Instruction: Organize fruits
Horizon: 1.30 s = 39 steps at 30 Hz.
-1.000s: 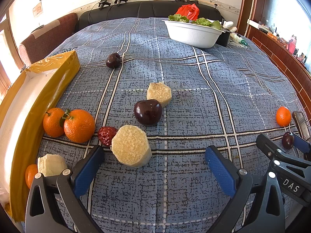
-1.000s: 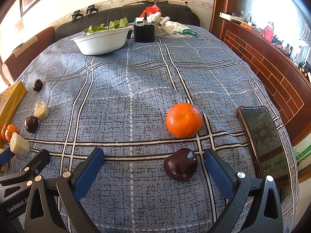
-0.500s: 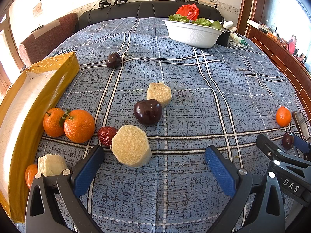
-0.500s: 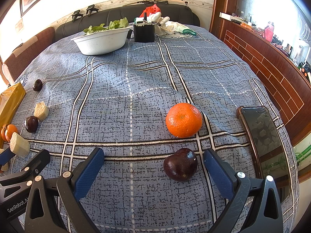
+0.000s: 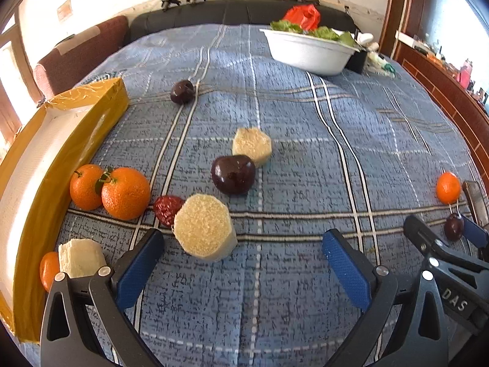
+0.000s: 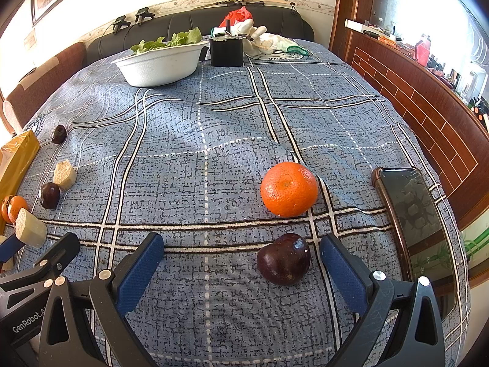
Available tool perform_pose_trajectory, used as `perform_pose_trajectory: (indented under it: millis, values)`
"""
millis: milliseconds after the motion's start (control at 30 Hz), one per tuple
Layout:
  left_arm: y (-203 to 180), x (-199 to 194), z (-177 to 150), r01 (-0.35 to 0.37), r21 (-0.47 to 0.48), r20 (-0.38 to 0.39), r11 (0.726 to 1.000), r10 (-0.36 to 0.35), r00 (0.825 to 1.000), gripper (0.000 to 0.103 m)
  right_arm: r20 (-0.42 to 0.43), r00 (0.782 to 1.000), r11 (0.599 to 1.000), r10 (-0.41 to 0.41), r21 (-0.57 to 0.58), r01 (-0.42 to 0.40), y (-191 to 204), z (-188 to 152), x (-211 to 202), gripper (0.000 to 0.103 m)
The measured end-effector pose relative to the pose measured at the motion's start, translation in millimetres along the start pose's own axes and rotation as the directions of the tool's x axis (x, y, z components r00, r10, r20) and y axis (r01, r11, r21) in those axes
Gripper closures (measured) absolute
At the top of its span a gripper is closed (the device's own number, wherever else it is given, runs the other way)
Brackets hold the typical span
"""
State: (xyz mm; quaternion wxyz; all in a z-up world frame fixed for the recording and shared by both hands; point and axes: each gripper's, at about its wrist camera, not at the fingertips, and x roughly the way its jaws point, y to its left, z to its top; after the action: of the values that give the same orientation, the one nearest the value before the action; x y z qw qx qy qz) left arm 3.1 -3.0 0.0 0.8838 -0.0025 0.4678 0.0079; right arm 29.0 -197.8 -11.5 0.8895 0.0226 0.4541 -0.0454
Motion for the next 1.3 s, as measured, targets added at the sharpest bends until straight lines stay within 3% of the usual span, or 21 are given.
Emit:
perform_pose_trajectory:
  millis: [300,433,500,600,733,800,900,1033,1133,1200,1300]
  values:
    - [-7.2,-11.8,-13.7,0.050,0.066,-0.076,0.997,-0.045,0.996,0.000,0.000,1.000,1.000,0.001,0.001,-0.001,0.0,0.1,-0.2,0.000]
    - [-8.2,-27.5,-26.9,0.123,0.057,-0.076,0.991,-0.119,0.990,0.001,0.000,1.000,1.000,0.002,0.002,-0.002,2.0,-1.3,-1.0,0.000]
    - [-6.2,-45.0,-33.8,0.172,0.048,-0.038,0.984,-0.171,0.985,0.002,0.000,1.000,1.000,0.002,0.001,-0.002,2.5,-1.3,-0.8,0.000]
    - [0.1,-87.3,-41.9,0.188,0.074,0.099,0.979,-0.195,0.976,0.002,-0.001,1.000,1.000,0.004,0.001,-0.004,1.6,0.1,0.2,0.000]
    - [27.3,-155.9,-50.6,0.198,0.079,0.290,0.977,-0.213,0.933,0.002,-0.033,0.998,0.998,0.049,-0.025,-0.050,-1.3,1.1,-0.5,0.000]
    - [48.1,-192.4,-55.6,0.189,0.066,0.391,0.980,-0.200,0.898,0.002,-0.055,0.997,0.997,0.058,-0.053,-0.061,0.8,0.0,-1.1,0.000]
    - [78.6,-234.2,-57.9,0.191,0.038,0.502,0.981,-0.184,0.845,0.002,-0.058,0.997,0.999,0.051,0.005,-0.051,-2.2,-1.9,-3.5,0.000]
    - [106.9,-263.2,-62.3,0.155,-0.001,0.529,0.988,-0.131,0.838,0.001,-0.113,0.994,1.000,0.003,-0.006,-0.004,8.5,0.5,-2.7,0.000]
    - [124.0,-280.2,-71.6,0.152,-0.047,0.580,0.987,-0.097,0.809,0.001,-0.123,0.992,1.000,0.015,0.001,-0.015,7.9,2.5,-4.4,0.000]
    - [136.0,-285.7,-77.4,0.160,-0.074,0.594,0.984,-0.085,0.800,0.001,-0.095,0.994,0.998,0.061,0.041,-0.057,2.6,-0.7,-15.0,0.006]
    - [154.5,-288.6,-84.0,0.187,-0.127,0.601,0.974,-0.074,0.796,0.001,0.000,0.991,0.986,0.137,0.095,-0.136,-6.4,-8.1,-49.0,0.007]
